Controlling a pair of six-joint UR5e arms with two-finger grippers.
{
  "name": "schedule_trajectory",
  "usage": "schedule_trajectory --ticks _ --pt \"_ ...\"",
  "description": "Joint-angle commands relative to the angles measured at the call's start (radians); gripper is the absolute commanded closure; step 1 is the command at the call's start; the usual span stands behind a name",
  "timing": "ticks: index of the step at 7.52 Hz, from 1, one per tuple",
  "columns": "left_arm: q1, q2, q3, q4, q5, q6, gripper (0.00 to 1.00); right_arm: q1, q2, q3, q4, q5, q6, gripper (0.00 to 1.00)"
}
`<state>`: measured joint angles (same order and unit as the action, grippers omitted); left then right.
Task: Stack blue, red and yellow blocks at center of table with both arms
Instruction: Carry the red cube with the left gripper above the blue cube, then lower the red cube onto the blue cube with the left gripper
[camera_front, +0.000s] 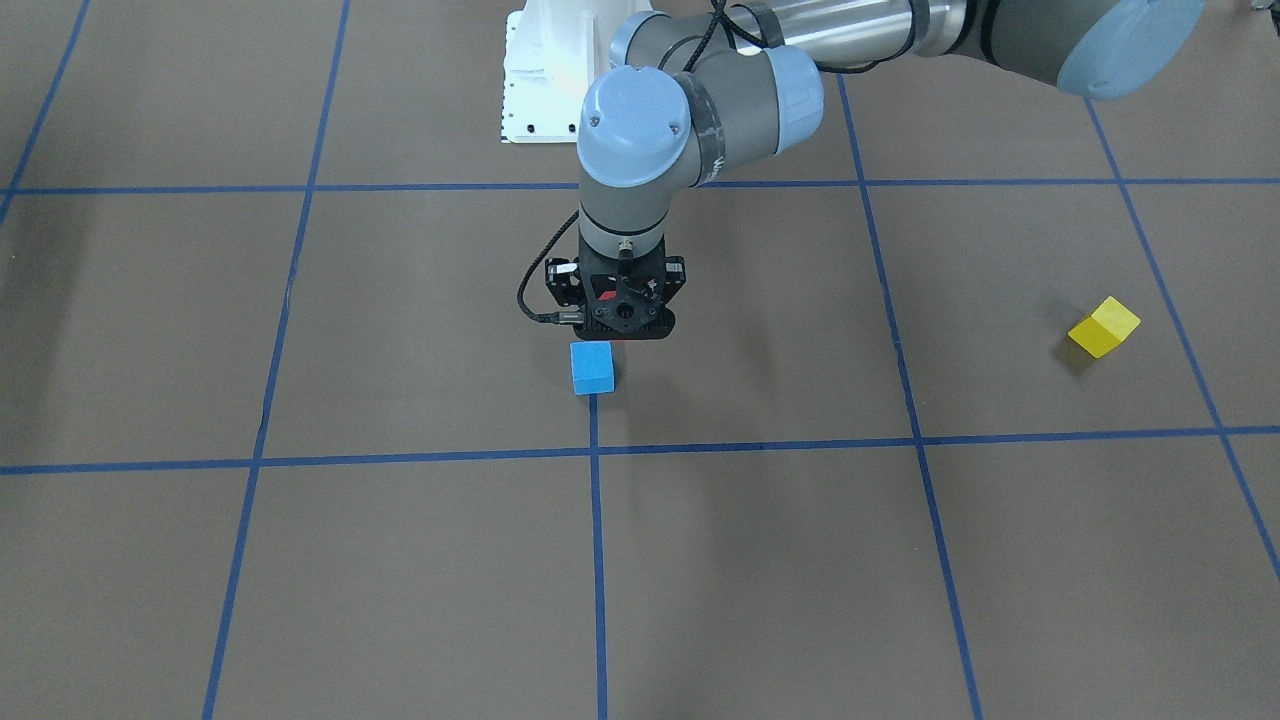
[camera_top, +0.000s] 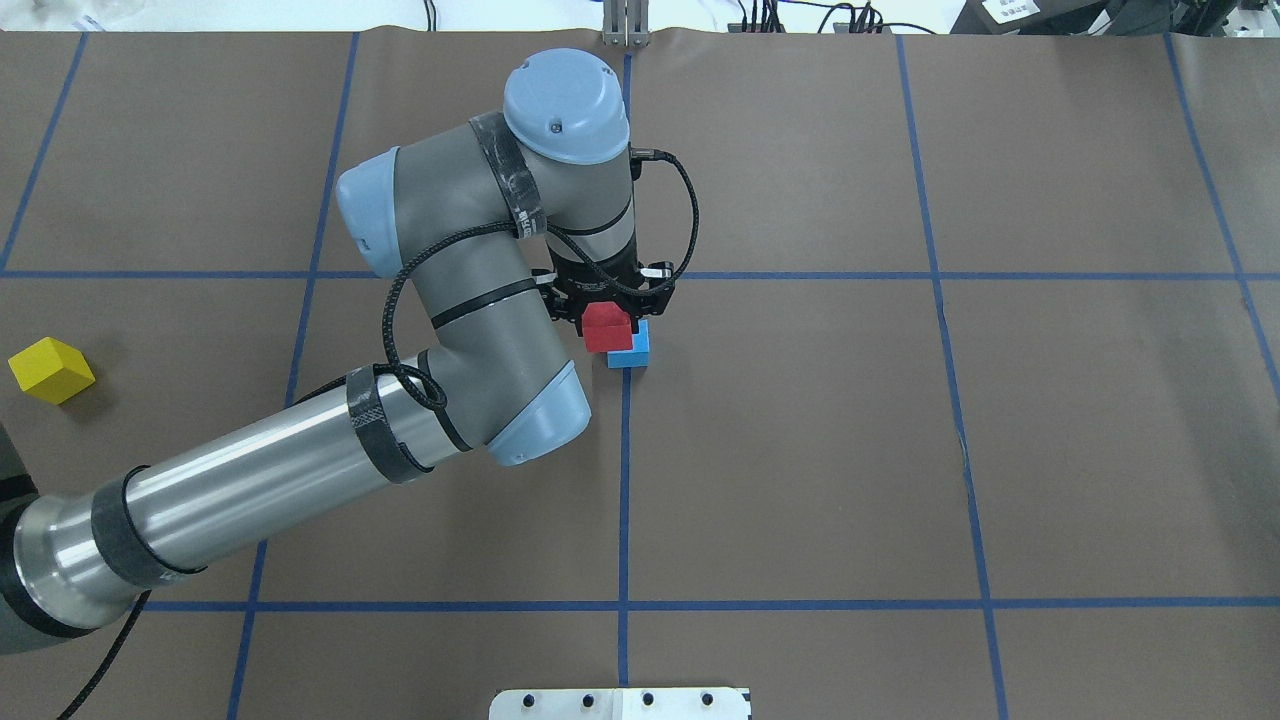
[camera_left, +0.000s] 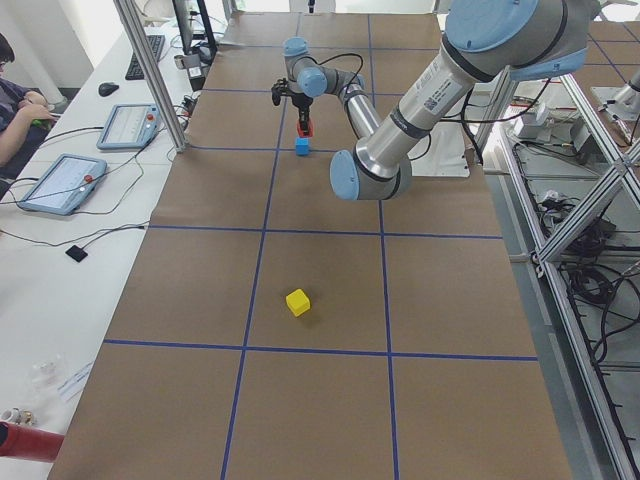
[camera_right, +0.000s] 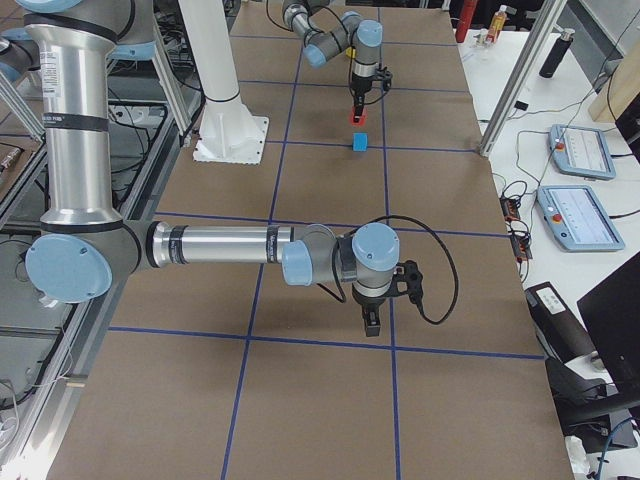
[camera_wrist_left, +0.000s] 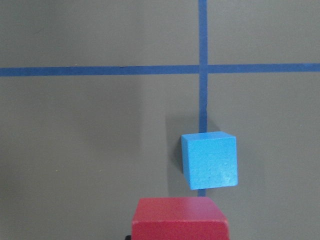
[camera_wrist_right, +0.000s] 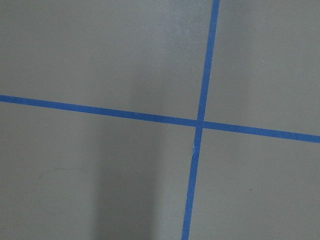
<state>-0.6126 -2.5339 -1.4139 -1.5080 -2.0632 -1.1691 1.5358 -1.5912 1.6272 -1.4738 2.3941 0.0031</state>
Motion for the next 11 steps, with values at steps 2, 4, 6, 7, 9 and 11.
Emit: schedule_trajectory --ticks 2,4,6,7,9,11 --pt "0.004 -0.014 0.058 -0.041 0.000 -0.038 1.00 0.001 0.000 0.003 -0.002 0.002 0.006 0.00" --pt "0.004 -0.014 0.070 -0.044 0.003 -0.037 1.00 0.001 0.001 0.005 -0.002 0.002 0.011 0.00" --pt "0.004 -0.016 0.114 -0.102 0.005 -0.037 1.00 0.001 0.002 0.003 -0.002 0.000 0.011 0.00" --pt "0.004 -0.017 0.127 -0.116 0.005 -0.035 1.00 0.001 0.002 0.003 -0.002 0.002 0.011 0.00" --pt "0.005 -0.022 0.133 -0.120 0.003 -0.035 1.00 0.001 0.001 0.003 -0.002 0.002 0.011 0.00" --pt "0.005 -0.025 0.135 -0.121 0.003 -0.035 1.00 0.004 -0.001 0.002 -0.002 0.002 0.008 0.00"
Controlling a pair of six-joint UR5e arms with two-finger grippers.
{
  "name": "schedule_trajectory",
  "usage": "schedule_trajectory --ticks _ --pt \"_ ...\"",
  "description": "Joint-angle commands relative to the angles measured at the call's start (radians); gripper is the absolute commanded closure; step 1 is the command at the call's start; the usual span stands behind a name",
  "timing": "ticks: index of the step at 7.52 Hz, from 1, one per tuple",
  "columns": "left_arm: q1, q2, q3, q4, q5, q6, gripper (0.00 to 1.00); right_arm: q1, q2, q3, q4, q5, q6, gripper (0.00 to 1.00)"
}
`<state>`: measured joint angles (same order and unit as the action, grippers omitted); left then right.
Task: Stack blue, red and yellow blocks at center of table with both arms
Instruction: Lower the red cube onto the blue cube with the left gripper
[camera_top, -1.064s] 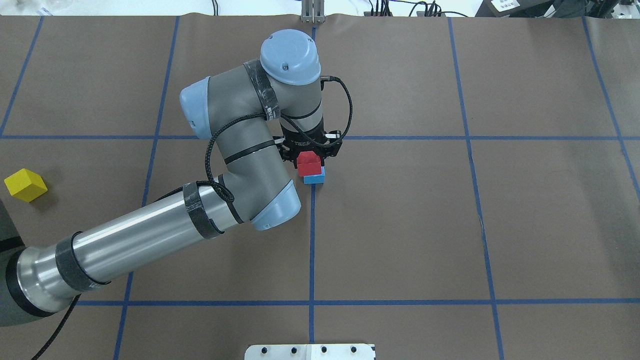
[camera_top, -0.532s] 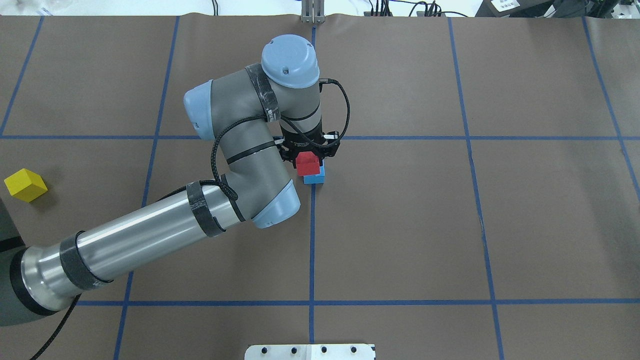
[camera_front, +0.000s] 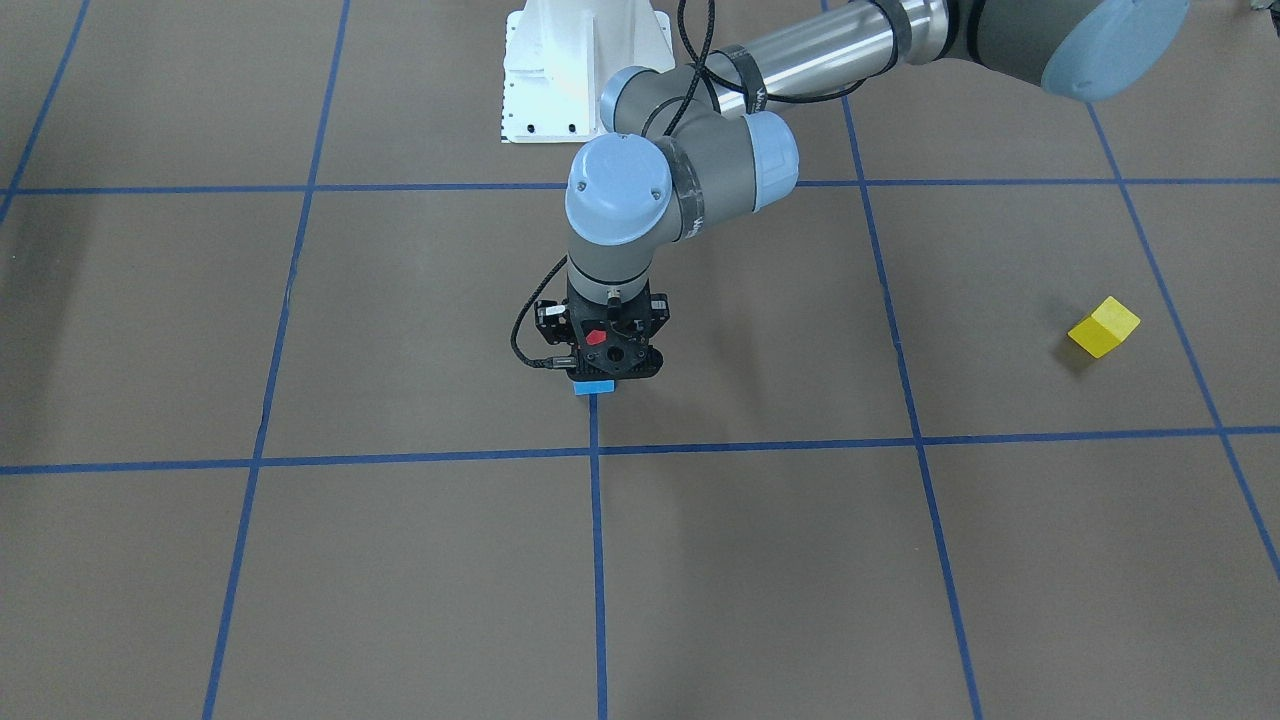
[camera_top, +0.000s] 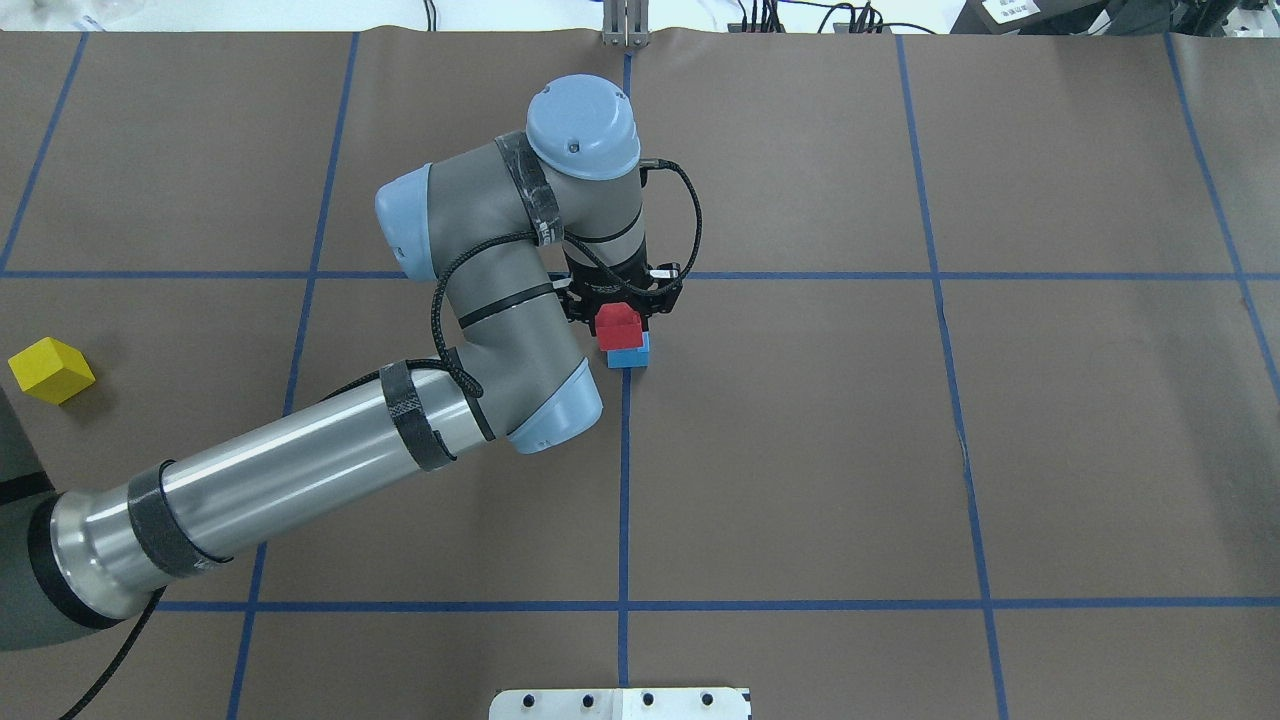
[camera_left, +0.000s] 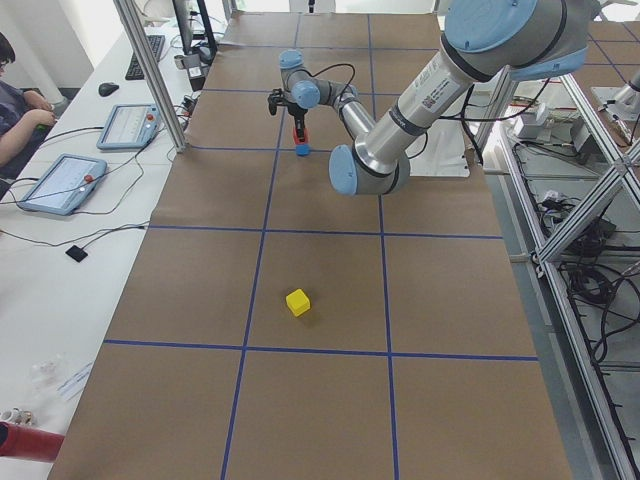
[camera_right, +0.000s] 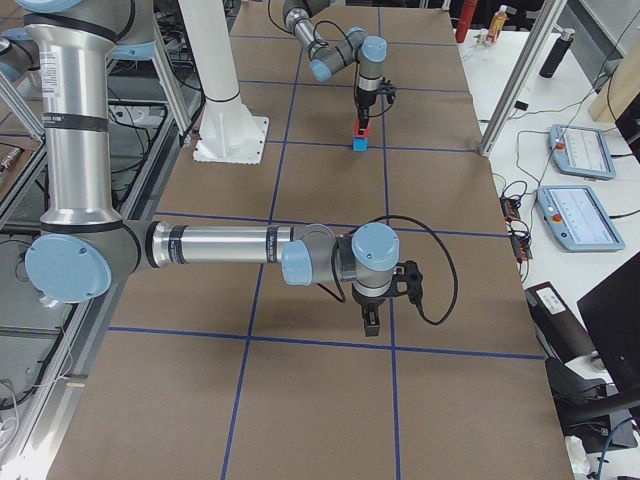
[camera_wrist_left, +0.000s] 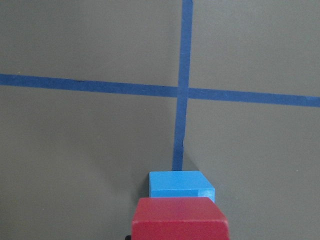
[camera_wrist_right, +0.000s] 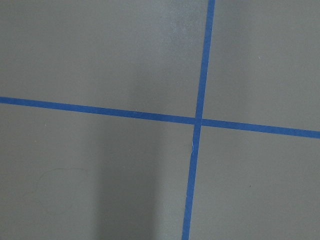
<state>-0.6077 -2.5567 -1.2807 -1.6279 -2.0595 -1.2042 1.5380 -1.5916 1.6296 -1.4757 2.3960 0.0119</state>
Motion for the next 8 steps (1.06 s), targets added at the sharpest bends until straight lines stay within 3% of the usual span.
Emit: schedule_trajectory --ticks 1,3,5,6,7,8 --pt "0.006 -0.003 0.001 -0.001 -0.001 0.000 1.00 0.002 0.001 -0.002 0.000 -0.001 -0.001 0.00" --pt "0.006 -0.008 0.003 0.000 -0.001 -0.001 0.98 0.004 0.001 -0.004 0.000 0.000 -0.003 0.00" --pt "0.006 -0.008 0.003 -0.001 0.001 0.000 0.74 0.004 0.001 -0.004 -0.002 0.000 -0.004 0.00" --pt "0.005 -0.008 0.001 -0.001 -0.001 0.002 0.70 0.004 0.001 -0.004 0.000 0.000 -0.003 0.00" --pt "0.005 -0.008 0.001 0.000 -0.001 0.000 0.49 0.004 0.001 -0.004 0.000 0.000 -0.003 0.00" --pt "0.005 -0.008 0.001 0.000 0.001 0.003 0.20 0.004 -0.001 -0.004 0.000 0.000 -0.003 0.00"
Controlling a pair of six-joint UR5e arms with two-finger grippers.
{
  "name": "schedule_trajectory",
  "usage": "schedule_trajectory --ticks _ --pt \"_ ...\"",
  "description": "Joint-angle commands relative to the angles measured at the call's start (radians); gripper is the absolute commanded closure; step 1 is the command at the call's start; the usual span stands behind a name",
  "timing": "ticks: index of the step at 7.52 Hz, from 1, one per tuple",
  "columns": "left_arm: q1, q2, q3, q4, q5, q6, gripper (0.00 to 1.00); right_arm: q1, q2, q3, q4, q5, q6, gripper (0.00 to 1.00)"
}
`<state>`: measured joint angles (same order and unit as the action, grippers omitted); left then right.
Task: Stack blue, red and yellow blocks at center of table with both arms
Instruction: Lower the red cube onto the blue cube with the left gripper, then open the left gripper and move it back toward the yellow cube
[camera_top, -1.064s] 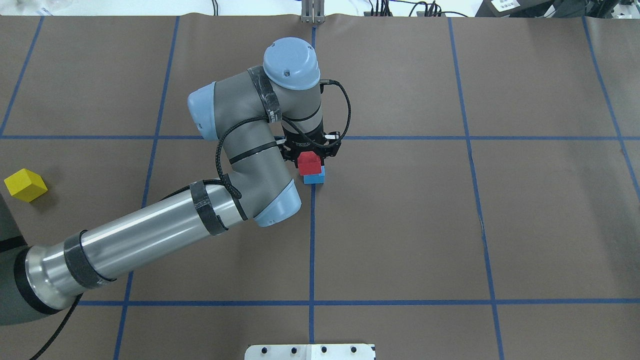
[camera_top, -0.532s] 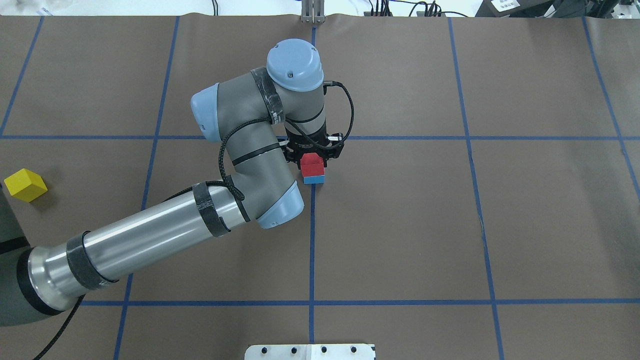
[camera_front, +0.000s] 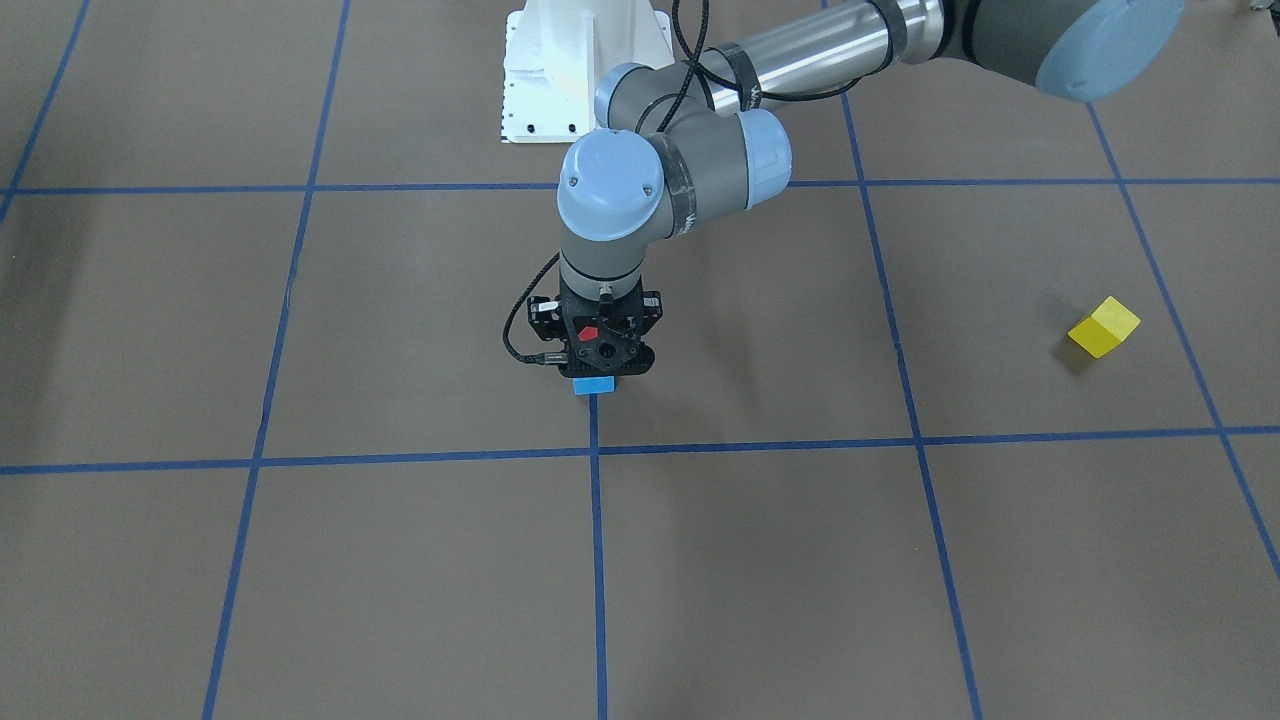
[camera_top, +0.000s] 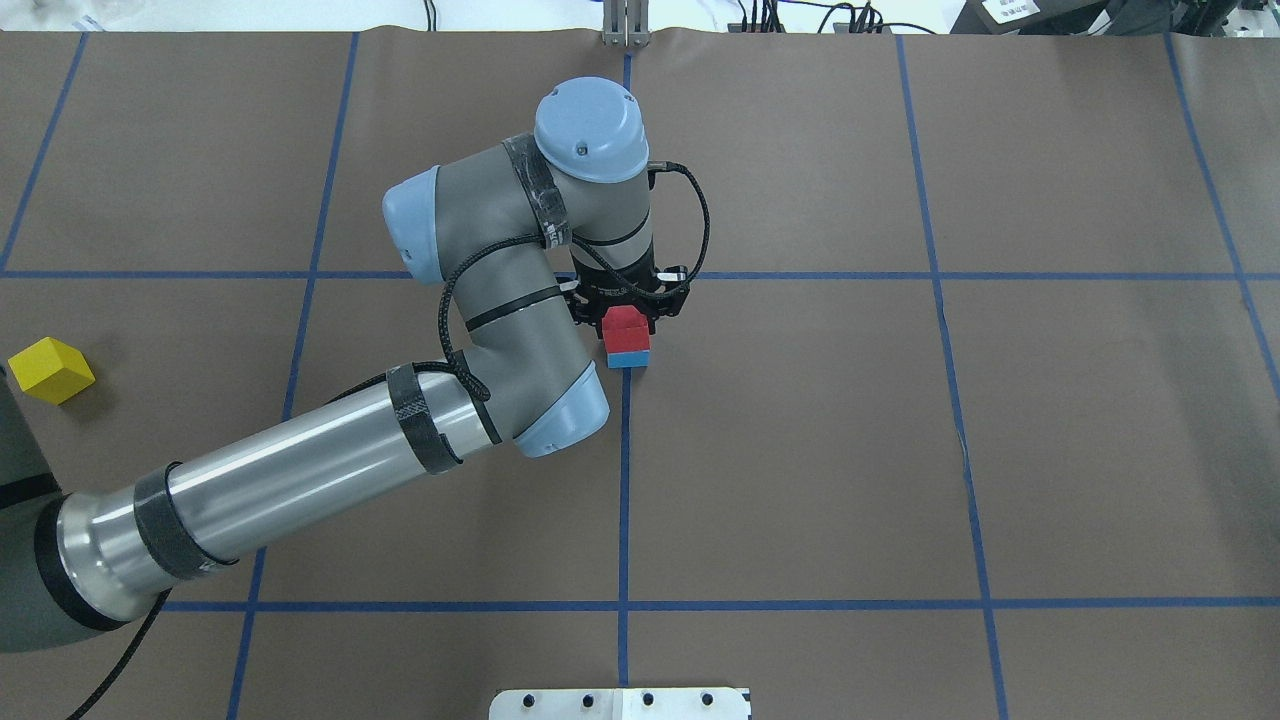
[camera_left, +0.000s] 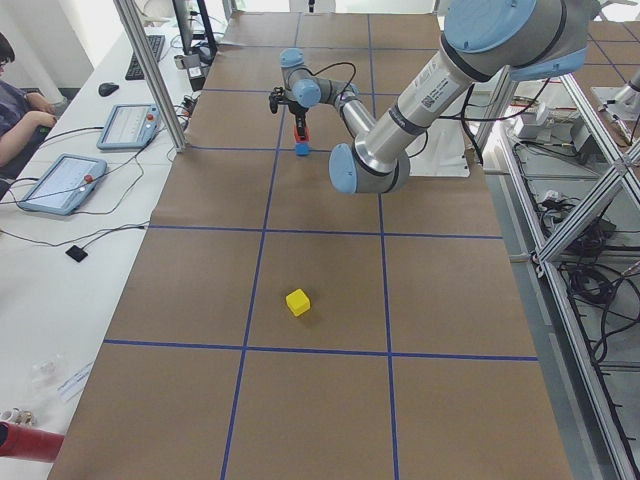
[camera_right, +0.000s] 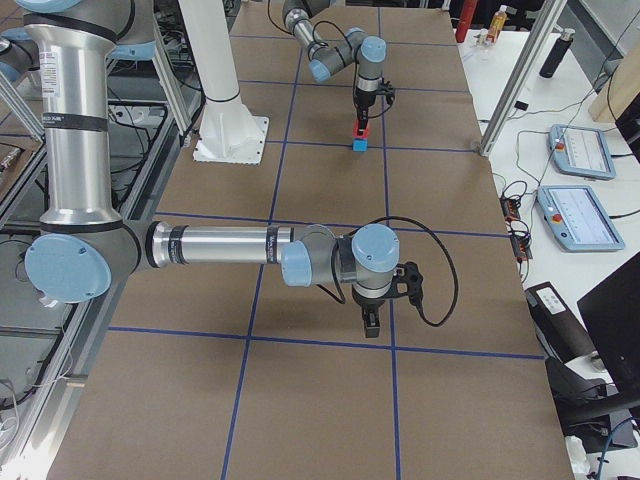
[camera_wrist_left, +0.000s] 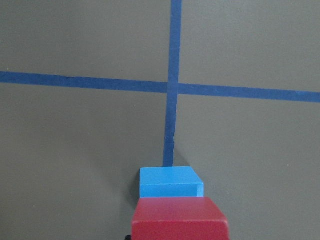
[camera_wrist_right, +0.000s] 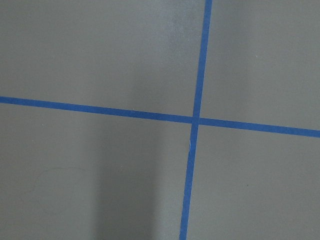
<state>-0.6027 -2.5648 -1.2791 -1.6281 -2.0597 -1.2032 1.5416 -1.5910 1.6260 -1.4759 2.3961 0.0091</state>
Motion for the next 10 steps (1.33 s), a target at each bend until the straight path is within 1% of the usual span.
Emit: schedule_trajectory --ticks 1,4,5,6,7,8,9,10 --pt "0.001 0.000 0.000 0.001 0.001 0.001 0.03 0.000 -0.001 0.000 0.000 0.000 0.000 0.00" --pt "0.001 0.000 -0.003 0.001 0.001 0.001 0.01 0.000 -0.003 -0.002 -0.001 0.000 -0.003 0.00" --pt "-0.009 0.000 -0.028 0.002 0.001 0.004 0.01 0.000 -0.003 -0.002 -0.001 0.000 -0.003 0.00" --pt "-0.073 0.005 -0.098 0.020 -0.008 0.037 0.01 0.000 -0.001 -0.002 -0.001 0.000 -0.003 0.00" --pt "-0.098 0.015 -0.164 0.095 -0.007 0.121 0.01 0.003 -0.003 0.001 -0.001 0.000 -0.003 0.00" --pt "-0.138 0.059 -0.268 0.193 -0.005 0.251 0.01 0.009 -0.006 0.008 -0.001 0.000 -0.003 0.00" --pt "-0.164 0.198 -0.445 0.248 -0.002 0.304 0.01 0.012 -0.007 0.011 -0.001 0.003 -0.003 0.00" --pt "-0.222 0.420 -0.620 0.237 -0.003 0.329 0.01 0.015 -0.007 0.012 -0.001 0.017 -0.003 0.00"
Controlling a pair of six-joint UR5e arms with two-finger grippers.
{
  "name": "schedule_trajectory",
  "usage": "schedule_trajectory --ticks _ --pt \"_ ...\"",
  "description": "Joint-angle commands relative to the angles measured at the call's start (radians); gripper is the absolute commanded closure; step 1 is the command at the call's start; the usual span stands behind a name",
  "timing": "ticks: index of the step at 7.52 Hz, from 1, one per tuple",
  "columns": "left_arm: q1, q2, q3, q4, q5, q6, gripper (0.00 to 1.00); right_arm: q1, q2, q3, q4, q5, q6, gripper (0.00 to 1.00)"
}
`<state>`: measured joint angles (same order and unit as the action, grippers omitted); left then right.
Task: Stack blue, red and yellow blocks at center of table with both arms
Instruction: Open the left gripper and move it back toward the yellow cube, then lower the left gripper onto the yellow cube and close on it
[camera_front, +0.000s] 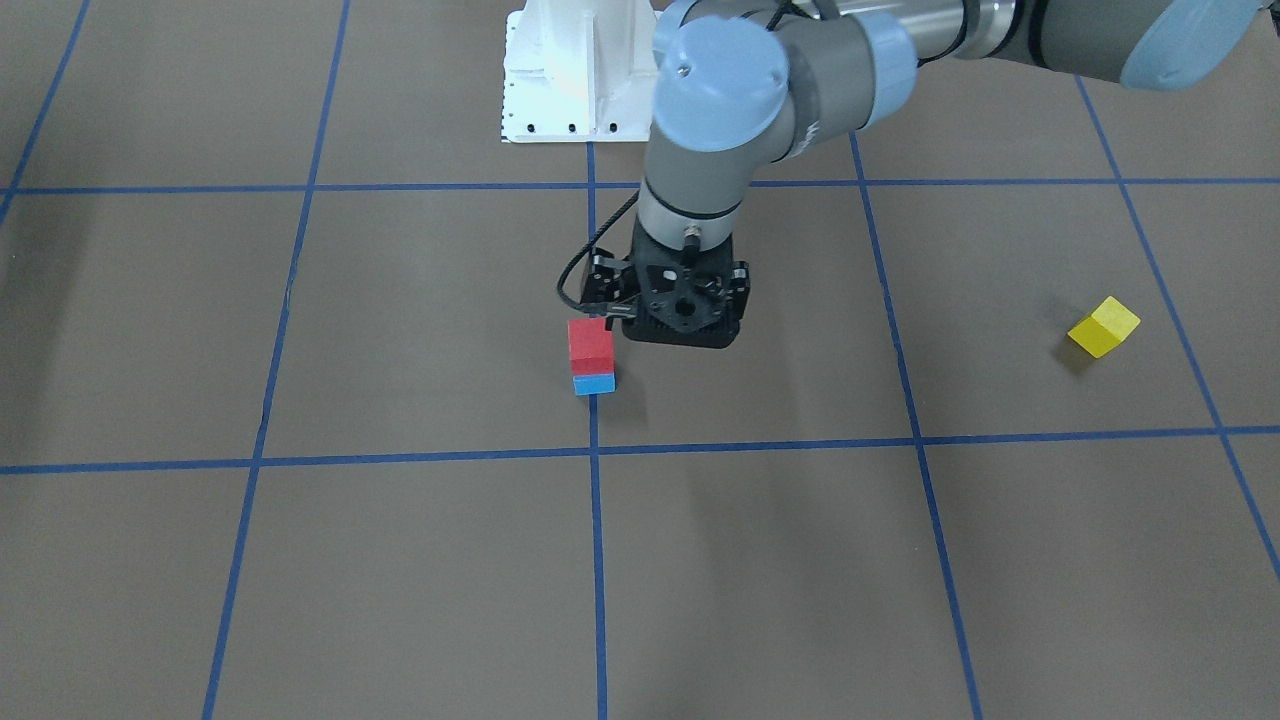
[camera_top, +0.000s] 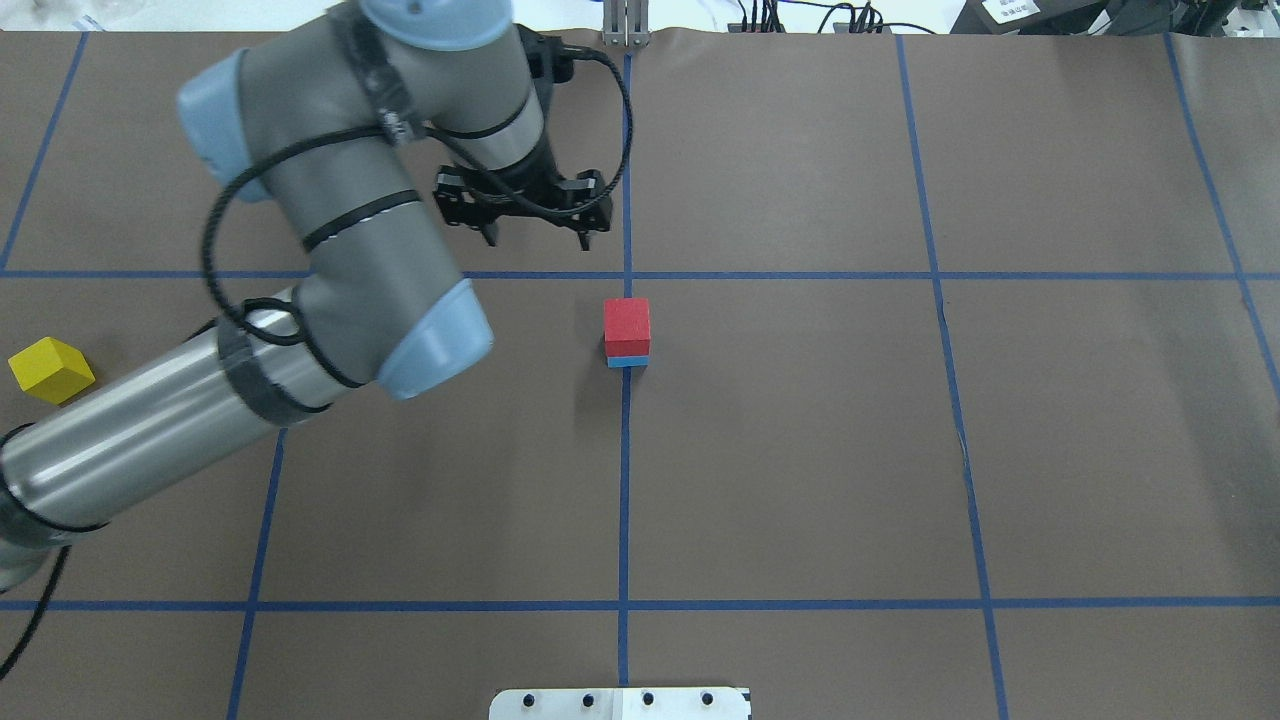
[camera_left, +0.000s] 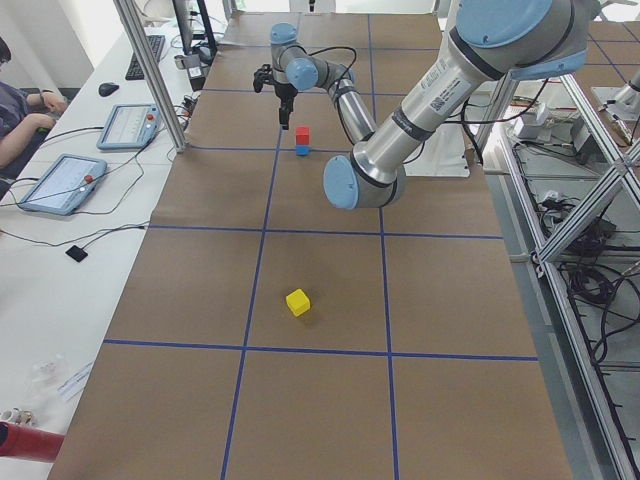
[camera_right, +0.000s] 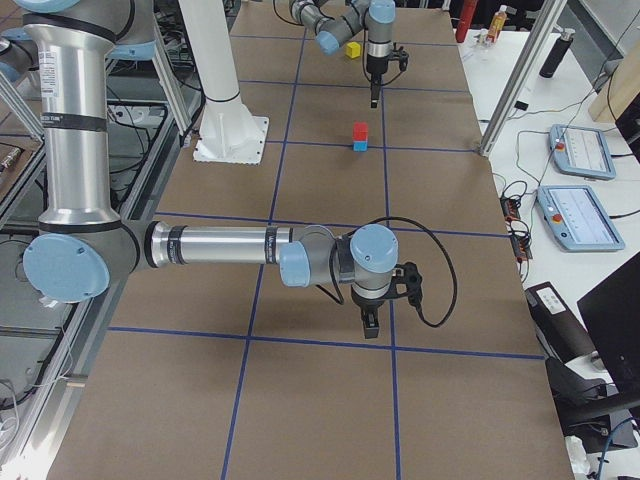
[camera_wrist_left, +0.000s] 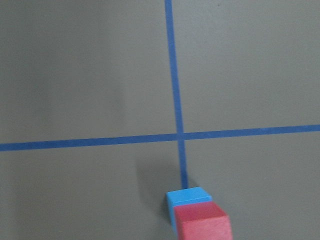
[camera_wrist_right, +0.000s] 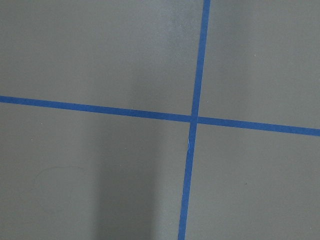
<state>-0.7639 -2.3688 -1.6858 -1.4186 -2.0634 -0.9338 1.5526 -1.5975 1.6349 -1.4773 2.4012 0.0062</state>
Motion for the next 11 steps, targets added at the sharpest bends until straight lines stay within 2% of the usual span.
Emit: schedule_trajectory --ticks 1,3,4,5,6,7,9,11 --pt "-0.121 0.369 -0.300 0.021 0.000 0.189 0.01 0.007 0.001 0.003 0.000 0.013 0.000 0.00" --pt "-0.246 0.559 -0.316 -0.018 -0.004 0.419 0.01 0.007 0.001 0.005 0.003 0.013 0.002 0.00" --pt "-0.314 0.698 -0.281 -0.154 -0.004 0.623 0.00 0.007 -0.002 0.009 0.003 0.013 0.003 0.00" --pt "-0.333 0.768 -0.214 -0.321 -0.006 0.730 0.00 0.007 -0.002 0.009 0.003 0.013 0.006 0.00" --pt "-0.333 0.810 -0.140 -0.465 -0.006 0.853 0.00 0.006 -0.001 0.009 0.003 0.013 0.008 0.00" --pt "-0.334 0.813 -0.085 -0.518 -0.026 0.924 0.00 0.006 -0.001 0.008 0.006 0.012 0.009 0.00" --pt "-0.333 0.836 -0.069 -0.522 -0.127 0.968 0.00 0.007 -0.001 0.006 0.003 0.013 0.011 0.00" --pt "-0.331 0.861 -0.065 -0.523 -0.135 0.969 0.01 0.006 -0.001 0.005 0.003 0.013 0.012 0.00"
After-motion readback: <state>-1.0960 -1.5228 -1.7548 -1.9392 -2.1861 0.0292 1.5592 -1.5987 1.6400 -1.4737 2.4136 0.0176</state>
